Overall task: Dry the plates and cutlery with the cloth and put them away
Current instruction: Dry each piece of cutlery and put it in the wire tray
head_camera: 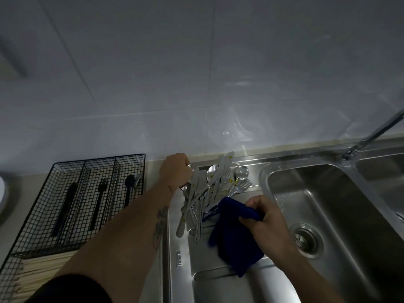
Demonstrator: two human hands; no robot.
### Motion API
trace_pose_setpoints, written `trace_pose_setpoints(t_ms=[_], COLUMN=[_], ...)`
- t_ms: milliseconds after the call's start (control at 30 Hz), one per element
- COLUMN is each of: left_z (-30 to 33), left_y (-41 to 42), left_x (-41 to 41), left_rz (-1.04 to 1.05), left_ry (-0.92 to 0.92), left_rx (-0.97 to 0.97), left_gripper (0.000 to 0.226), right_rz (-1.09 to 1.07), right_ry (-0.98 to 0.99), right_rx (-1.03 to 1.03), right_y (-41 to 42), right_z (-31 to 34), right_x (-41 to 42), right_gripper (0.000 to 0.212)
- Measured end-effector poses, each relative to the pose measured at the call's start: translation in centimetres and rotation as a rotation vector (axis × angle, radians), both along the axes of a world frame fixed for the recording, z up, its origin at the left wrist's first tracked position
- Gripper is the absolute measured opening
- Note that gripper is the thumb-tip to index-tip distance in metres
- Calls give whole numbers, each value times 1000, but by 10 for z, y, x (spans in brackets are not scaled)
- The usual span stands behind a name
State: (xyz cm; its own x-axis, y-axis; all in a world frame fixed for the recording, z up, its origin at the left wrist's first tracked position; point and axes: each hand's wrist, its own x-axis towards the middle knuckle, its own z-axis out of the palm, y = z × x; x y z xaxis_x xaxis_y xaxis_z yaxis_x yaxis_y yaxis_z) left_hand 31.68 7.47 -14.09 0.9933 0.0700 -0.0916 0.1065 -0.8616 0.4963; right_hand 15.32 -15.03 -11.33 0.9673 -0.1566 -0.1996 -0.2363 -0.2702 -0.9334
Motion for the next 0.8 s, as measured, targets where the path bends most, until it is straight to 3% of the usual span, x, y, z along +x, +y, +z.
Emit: trace_pose_setpoints(t_ms=[233,533,633,800], left_z=[10,23,30,47], left_y=[4,24,29,37], left_x=[13,3,-3,-21], left_rz=[80,308,276,277], left_ry=[36,-219,-279,-359], left_rx=[-20,-270,-235,-213], left_gripper=[10,14,25,18], right_rz=[22,63,64,22], right_ry=[3,1,14,27], right_rx=[-12,-88,-121,-97], right_y=[2,15,17,24], right_z=[-2,-7,-6,0], right_x=[2,1,-1,-4], right_gripper=[23,25,29,35])
